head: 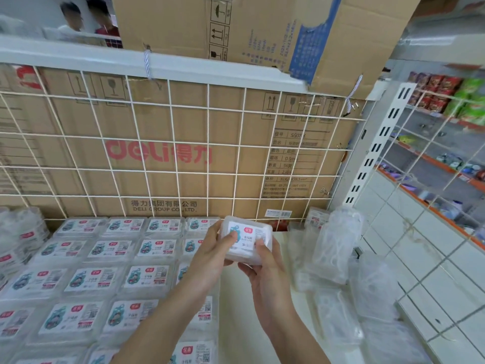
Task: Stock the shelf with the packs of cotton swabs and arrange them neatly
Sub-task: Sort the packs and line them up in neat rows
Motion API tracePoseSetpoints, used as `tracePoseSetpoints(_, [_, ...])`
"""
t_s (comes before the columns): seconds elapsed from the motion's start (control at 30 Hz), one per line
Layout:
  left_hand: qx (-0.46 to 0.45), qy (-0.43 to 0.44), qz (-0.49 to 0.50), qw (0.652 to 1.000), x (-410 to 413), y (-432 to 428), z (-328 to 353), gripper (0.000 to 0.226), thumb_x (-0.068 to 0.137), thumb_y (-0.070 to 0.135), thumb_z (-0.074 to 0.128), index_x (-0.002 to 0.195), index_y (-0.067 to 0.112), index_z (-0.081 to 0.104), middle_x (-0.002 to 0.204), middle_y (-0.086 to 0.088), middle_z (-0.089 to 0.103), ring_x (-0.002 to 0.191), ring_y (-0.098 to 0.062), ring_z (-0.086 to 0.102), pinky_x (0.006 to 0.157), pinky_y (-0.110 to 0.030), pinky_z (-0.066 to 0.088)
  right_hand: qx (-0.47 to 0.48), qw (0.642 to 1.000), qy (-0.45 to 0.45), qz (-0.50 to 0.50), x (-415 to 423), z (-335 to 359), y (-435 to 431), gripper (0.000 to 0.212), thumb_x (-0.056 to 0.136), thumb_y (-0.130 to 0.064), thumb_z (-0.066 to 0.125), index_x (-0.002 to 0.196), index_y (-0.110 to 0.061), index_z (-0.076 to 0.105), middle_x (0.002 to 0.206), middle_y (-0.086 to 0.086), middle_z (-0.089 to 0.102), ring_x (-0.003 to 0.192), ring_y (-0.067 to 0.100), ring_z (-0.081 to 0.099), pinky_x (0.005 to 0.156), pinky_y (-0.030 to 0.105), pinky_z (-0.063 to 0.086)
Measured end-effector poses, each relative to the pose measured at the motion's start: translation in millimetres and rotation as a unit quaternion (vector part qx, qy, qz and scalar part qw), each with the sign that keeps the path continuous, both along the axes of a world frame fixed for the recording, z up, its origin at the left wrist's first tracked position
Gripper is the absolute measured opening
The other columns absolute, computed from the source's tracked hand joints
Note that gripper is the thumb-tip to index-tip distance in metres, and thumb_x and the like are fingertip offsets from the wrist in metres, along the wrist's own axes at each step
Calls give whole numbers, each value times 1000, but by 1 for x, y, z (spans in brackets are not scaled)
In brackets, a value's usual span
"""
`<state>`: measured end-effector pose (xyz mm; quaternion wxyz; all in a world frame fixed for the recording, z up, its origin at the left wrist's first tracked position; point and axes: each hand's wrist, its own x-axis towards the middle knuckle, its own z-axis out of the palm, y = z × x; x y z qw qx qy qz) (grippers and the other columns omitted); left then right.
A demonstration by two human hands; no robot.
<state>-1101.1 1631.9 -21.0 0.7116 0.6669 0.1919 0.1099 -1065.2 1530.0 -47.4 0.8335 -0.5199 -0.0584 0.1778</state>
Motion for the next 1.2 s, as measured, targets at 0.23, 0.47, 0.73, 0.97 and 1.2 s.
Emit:
tracePoseSetpoints(0.23, [414, 84, -41, 906, 11, 31, -17, 77, 83, 66, 19, 142, 20, 38, 147, 5, 34, 137, -12, 24, 107, -21, 15, -79, 996, 39, -19, 50, -15, -6, 34, 93, -14, 54, 126, -18, 51, 98, 8, 70, 84, 18, 64, 69, 28, 49])
tracePoseSetpoints(0.47, [614, 156, -111, 766, 32, 65, -43, 72, 86, 59, 8, 150, 27, 14, 158, 6, 8, 145, -10, 0, 115, -33, -7, -178, 984, 28, -17, 97, -34, 20, 35, 94, -16, 55, 126, -24, 44, 92, -5, 60, 81, 13, 61, 61, 26, 51])
tracePoseSetpoints(0.73, [610, 151, -104, 771, 37, 71, -59, 99, 60, 64, -14, 150, 32, 10, 158, 10, 1, 145, -8, -6, 114, -32, -12, -319, 941, -105, -34, 108, -59, 39, 28, 90, -34, 56, 117, -29, 49, 110, 1, 65, 99, 20, 61, 82, 35, 50])
tracePoseSetpoints(0.97, [608, 148, -101, 774, 37, 73, -62, 97, 61, 65, -13, 150, 33, 10, 158, 11, 1, 144, -7, -7, 112, -30, -15, -370, 913, -171, 13, 104, -61, 23, 70, 75, -47, 71, 134, -24, 41, 128, -6, 48, 114, 11, 50, 98, 29, 42])
tracePoseSetpoints(1.2, [600, 134, -94, 783, 37, 75, -63, 97, 62, 66, -11, 150, 33, 13, 158, 12, 3, 144, -6, -6, 112, -28, -15, -394, 873, -287, 1, 105, -69, 12, 66, 80, -13, 73, 136, -32, 43, 126, -1, 44, 104, 5, 52, 88, 8, 40])
